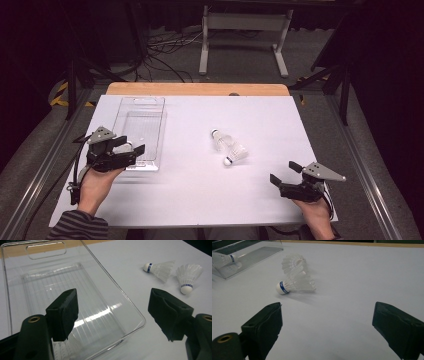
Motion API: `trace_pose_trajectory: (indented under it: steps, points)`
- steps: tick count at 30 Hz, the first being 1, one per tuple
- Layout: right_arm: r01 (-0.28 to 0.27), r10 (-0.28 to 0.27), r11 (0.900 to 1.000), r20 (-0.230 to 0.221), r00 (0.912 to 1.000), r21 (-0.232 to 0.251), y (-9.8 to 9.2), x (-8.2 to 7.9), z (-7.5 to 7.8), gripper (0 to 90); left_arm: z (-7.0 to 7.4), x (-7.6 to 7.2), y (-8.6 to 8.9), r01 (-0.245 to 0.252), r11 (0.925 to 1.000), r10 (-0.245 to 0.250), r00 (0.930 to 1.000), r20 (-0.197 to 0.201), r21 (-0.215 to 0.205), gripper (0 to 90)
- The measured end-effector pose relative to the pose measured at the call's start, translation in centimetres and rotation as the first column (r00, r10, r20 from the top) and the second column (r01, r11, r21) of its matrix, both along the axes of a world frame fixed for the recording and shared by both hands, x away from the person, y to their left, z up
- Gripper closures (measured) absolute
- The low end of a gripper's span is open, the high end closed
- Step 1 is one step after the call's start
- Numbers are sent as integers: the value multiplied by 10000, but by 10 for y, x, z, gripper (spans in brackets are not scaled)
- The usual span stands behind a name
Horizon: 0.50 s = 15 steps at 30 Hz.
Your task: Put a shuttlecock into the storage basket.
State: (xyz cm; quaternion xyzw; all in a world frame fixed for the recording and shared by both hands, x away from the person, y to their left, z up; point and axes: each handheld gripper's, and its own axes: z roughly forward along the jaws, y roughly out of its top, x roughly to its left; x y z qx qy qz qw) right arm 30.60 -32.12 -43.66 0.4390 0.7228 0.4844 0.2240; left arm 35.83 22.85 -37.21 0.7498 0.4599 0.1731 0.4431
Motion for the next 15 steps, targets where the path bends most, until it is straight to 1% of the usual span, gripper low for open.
trace_pose_trajectory:
  steps: [4, 9, 12, 13, 15]
  points:
    - [25, -25, 10000, 15, 10000, 9, 0, 0, 0, 101, 0, -5, 1, -15, 10000, 15, 10000, 40, -11, 253]
    - [28, -28, 10000, 37, 10000, 2, 0, 0, 0, 101, -3, -9, 3, -24, 9999, 25, 10000, 63, -150, 251]
    - [27, -27, 10000, 35, 10000, 7, 0, 0, 0, 101, -4, -11, 4, -18, 9999, 19, 10000, 93, -117, 250]
    - [25, -25, 10000, 34, 10000, 6, 0, 0, 0, 101, -4, -11, 4, 17, 9999, -16, 10000, 47, -150, 249]
    - [26, -26, 10000, 38, 10000, 6, 0, 0, 0, 101, -5, -13, 5, -4, 9999, 5, 9999, 103, -138, 248]
